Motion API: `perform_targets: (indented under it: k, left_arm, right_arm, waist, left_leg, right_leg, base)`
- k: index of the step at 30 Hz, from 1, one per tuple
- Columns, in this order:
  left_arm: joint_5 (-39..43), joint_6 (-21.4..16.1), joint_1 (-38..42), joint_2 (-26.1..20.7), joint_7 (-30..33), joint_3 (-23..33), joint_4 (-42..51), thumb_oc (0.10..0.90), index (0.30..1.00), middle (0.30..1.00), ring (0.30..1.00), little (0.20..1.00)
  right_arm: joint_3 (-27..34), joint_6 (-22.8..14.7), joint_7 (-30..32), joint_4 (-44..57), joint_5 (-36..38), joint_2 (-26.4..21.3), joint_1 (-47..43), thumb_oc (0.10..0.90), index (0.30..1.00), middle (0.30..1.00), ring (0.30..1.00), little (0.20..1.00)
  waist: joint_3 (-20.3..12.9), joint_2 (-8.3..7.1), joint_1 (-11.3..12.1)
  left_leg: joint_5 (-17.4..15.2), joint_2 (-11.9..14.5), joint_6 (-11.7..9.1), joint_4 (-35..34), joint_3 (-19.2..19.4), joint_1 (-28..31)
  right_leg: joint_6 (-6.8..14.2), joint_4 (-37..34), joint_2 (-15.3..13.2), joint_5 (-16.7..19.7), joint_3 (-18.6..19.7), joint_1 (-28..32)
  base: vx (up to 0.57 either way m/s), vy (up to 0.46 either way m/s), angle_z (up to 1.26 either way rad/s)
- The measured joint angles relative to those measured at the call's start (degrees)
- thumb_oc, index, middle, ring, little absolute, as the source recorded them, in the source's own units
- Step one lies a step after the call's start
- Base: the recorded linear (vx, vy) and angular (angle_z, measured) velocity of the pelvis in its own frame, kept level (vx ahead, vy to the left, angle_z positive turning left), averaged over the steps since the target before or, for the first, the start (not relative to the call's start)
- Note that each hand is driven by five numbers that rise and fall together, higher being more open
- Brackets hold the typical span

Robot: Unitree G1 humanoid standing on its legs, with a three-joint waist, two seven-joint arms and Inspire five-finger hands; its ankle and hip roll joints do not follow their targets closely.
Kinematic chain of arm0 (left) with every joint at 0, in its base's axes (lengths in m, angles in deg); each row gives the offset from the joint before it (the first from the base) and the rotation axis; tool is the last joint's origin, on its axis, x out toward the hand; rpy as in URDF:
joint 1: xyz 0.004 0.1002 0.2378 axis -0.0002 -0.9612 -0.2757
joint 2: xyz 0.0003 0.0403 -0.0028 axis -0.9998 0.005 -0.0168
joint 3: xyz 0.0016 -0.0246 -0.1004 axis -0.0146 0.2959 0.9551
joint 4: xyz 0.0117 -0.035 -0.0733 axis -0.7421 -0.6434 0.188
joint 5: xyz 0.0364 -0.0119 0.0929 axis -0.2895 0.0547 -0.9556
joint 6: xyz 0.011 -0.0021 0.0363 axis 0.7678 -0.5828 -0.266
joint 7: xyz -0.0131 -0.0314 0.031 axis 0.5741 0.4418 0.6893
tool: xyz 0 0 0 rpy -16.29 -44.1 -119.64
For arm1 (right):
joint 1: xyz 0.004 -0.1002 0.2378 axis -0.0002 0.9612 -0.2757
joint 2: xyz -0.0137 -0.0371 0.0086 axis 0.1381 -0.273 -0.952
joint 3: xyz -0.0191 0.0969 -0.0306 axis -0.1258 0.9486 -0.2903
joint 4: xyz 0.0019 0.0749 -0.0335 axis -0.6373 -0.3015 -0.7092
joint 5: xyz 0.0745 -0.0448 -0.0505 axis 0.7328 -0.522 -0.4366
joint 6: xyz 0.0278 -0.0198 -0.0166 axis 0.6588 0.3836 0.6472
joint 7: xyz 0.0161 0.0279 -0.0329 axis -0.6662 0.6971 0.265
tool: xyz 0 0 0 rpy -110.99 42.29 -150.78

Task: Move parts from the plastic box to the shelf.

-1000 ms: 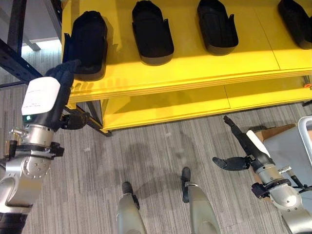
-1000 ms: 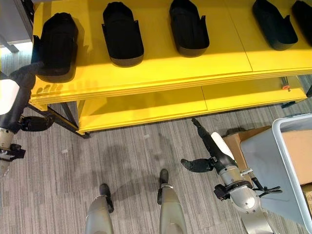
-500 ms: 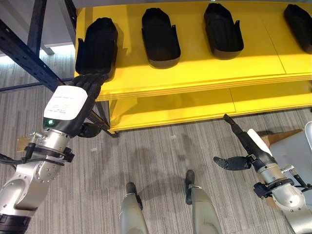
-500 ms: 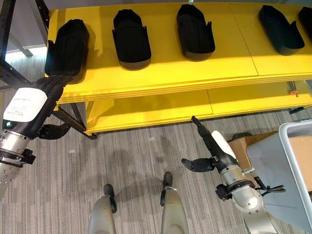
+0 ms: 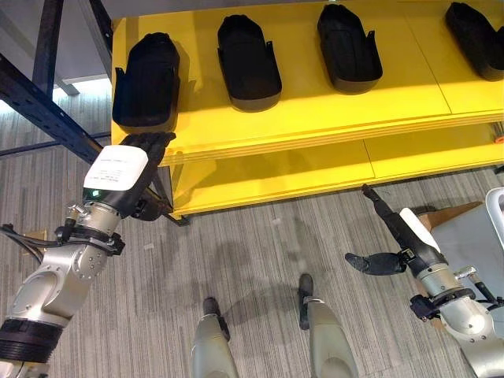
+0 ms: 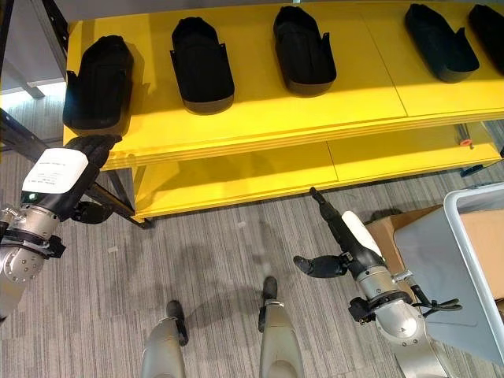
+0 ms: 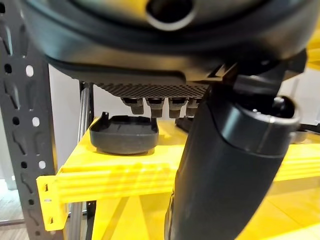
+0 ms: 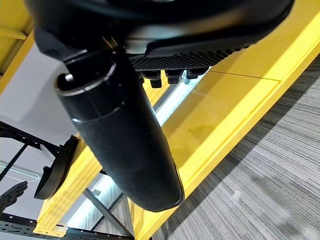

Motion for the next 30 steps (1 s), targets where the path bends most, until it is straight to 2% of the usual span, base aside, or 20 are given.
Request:
perform_targets:
  k: [8, 16, 21, 30]
  left_arm:
    - [0.0, 0.1, -1.0, 0.5, -1.1, 0.0, -0.1, 0.9, 1.0, 1.0, 1.0, 1.0]
    - [0.0, 1.6, 1.8, 0.8, -1.0, -0.3, -6.7, 0.9, 1.0, 1.0, 1.0, 1.0]
    - [0.1, 2.3, 4.6, 0.9, -1.0, -4.6, -10.4, 0.9, 1.0, 1.0, 1.0, 1.0]
    - [0.1, 2.8, 8.0, 1.2, -1.0, -6.6, -14.5, 0.9, 1.0, 1.0, 1.0, 1.0]
  right_arm:
    - [0.1, 0.0, 0.0, 0.0, -0.9, 0.0, 0.3, 0.9, 1.0, 1.0, 1.0, 1.0]
    - [0.1, 0.0, 0.0, 0.0, -0.9, 0.2, 0.2, 0.9, 1.0, 1.0, 1.0, 1.0]
    - [0.1, 0.0, 0.0, 0.0, -0.9, 0.3, 0.2, 0.9, 1.0, 1.0, 1.0, 1.0]
    - [0.1, 0.0, 0.0, 0.0, -0.9, 0.3, 0.2, 0.9, 1.0, 1.0, 1.0, 1.0]
  waist:
    - [0.0, -0.07, 0.0]
    - [-1.2, -0.78, -0.3]
    - [-1.2, -0.77, -0.5]
    - [-1.3, -0.85, -1.5]
  left_leg:
    - [-0.2, 0.0, 0.1, 0.3, 0.0, -0.2]
    - [-0.6, 0.1, 0.2, 1.0, -0.3, -0.9]
    - [-0.9, 0.1, 0.2, 1.5, -0.3, -1.0]
    - [-1.3, 0.2, 0.3, 1.9, 0.3, -1.1]
  right_leg:
    - [0.0, -0.3, 0.0, 0.0, 0.1, 0.0]
    - [0.1, -0.4, 0.0, 0.0, 0.1, -0.3]
    - [0.1, -0.3, 0.0, 0.0, 0.1, -0.3]
    - [0.2, -0.1, 0.1, 0.0, 0.6, -0.6]
  base:
    - [0.0, 0.0, 0.0]
    - [0.0, 0.0, 0.0]
    - [0.0, 0.0, -0.01]
    - [0.0, 0.0, -0.02]
